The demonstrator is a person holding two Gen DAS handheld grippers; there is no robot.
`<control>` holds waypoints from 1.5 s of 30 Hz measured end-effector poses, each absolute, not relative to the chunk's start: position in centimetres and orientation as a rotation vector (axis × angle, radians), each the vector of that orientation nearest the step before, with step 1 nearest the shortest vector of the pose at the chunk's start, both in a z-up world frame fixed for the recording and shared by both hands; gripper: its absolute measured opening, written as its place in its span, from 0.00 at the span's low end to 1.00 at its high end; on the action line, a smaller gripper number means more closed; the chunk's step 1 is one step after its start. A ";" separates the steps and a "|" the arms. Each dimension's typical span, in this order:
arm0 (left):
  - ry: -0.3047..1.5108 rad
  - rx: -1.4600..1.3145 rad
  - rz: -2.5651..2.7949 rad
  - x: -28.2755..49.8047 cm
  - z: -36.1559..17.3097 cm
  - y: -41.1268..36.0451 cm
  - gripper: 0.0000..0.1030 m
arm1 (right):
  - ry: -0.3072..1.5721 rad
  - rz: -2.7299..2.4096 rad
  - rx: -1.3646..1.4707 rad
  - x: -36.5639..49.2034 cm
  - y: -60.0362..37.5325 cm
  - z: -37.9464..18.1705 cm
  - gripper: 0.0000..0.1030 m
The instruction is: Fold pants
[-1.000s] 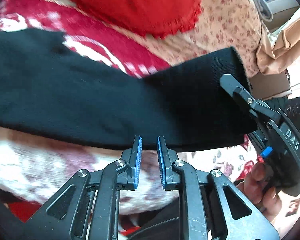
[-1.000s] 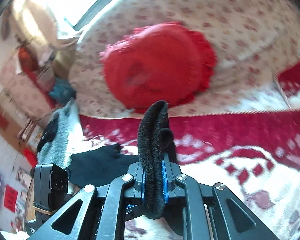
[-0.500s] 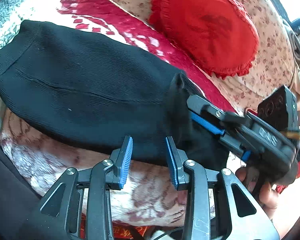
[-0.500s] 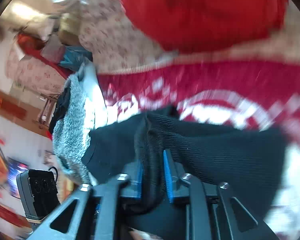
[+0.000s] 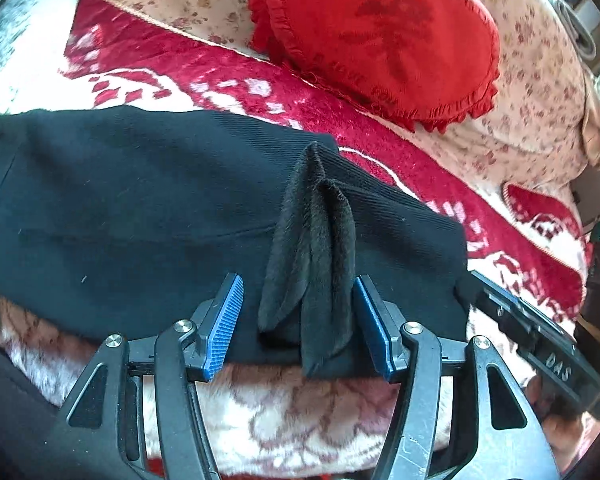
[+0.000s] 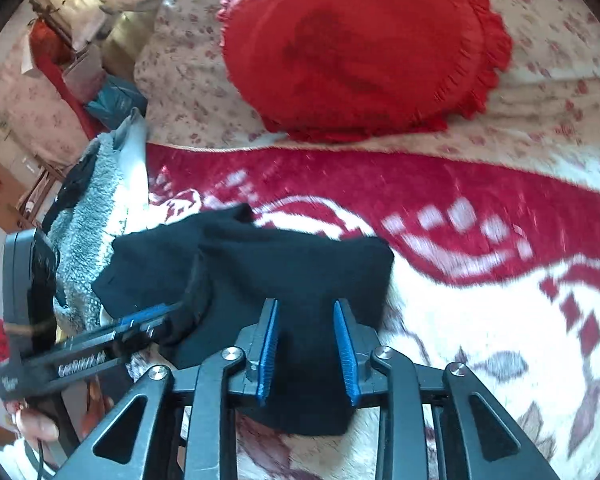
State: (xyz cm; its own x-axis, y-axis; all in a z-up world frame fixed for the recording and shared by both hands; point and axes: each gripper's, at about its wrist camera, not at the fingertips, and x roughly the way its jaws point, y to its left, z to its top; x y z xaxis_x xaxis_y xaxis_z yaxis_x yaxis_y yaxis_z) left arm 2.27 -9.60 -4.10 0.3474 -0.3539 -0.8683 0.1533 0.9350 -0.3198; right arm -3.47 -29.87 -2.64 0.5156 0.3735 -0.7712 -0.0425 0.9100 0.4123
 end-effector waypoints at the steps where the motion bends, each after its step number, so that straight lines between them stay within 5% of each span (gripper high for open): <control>1: 1.163 -0.170 -0.322 2.4 -4.3 -10.0 0.48 | 1.003 0.248 0.359 -3.5 -29.8 -3.1 0.25; 3: 1.142 -0.142 -0.324 2.5 -4.4 -10.6 0.29 | 1.000 0.228 0.318 -3.2 -29.7 -3.8 0.24; 7: 1.121 -0.092 -0.321 2.5 -4.1 -11.4 0.17 | 0.960 0.193 0.264 -1.5 -28.5 -4.5 0.23; 45: 1.094 -0.102 -0.198 0.1 -2.4 -5.6 0.16 | 1.044 0.401 0.098 -4.0 -20.3 -2.5 0.23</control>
State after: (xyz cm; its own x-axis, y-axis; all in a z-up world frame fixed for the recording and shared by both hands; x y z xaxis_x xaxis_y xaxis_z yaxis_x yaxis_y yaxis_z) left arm 0.14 -5.63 -2.44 0.4435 -0.2100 -0.8713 0.1095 0.9776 -0.1798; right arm -4.03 -20.33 -2.50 0.4372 0.3679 -0.8207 -0.2762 0.9233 0.2667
